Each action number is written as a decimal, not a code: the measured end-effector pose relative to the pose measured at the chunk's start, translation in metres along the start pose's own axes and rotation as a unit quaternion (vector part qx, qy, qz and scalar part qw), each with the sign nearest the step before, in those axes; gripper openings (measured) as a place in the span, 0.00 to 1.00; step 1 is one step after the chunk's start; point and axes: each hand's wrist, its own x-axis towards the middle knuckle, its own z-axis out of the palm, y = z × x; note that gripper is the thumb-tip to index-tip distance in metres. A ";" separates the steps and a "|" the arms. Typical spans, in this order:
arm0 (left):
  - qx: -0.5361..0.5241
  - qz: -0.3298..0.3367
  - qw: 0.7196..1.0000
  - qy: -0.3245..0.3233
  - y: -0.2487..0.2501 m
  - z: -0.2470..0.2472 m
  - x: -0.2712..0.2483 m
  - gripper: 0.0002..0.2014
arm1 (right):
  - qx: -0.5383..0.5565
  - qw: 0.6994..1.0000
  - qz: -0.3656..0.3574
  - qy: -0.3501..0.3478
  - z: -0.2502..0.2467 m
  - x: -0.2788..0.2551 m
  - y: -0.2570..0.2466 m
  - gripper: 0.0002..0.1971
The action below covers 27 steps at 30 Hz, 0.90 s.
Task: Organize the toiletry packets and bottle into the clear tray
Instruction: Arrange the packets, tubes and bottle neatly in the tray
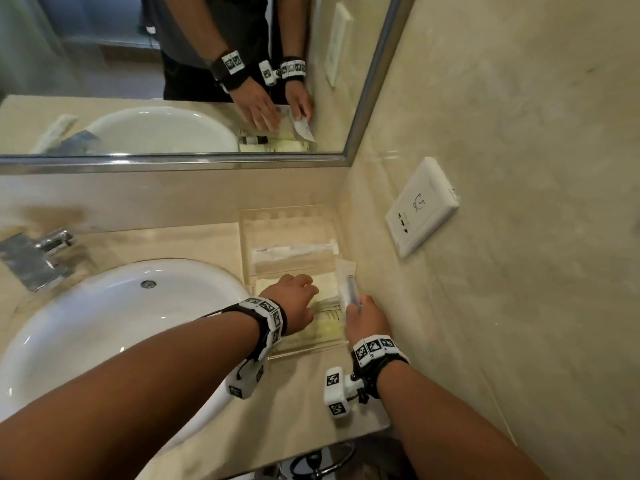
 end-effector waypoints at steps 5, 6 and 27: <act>0.077 0.062 0.995 -0.005 0.009 0.002 0.024 0.25 | -0.064 0.998 0.013 -0.011 0.003 0.009 -0.004 0.14; 0.085 0.068 0.994 -0.006 0.011 0.002 0.028 0.25 | -0.078 0.997 0.015 -0.014 0.003 0.010 -0.004 0.15; 0.057 0.110 0.992 -0.011 0.021 0.035 0.082 0.28 | -0.196 0.971 -0.137 -0.002 0.030 -0.013 0.011 0.17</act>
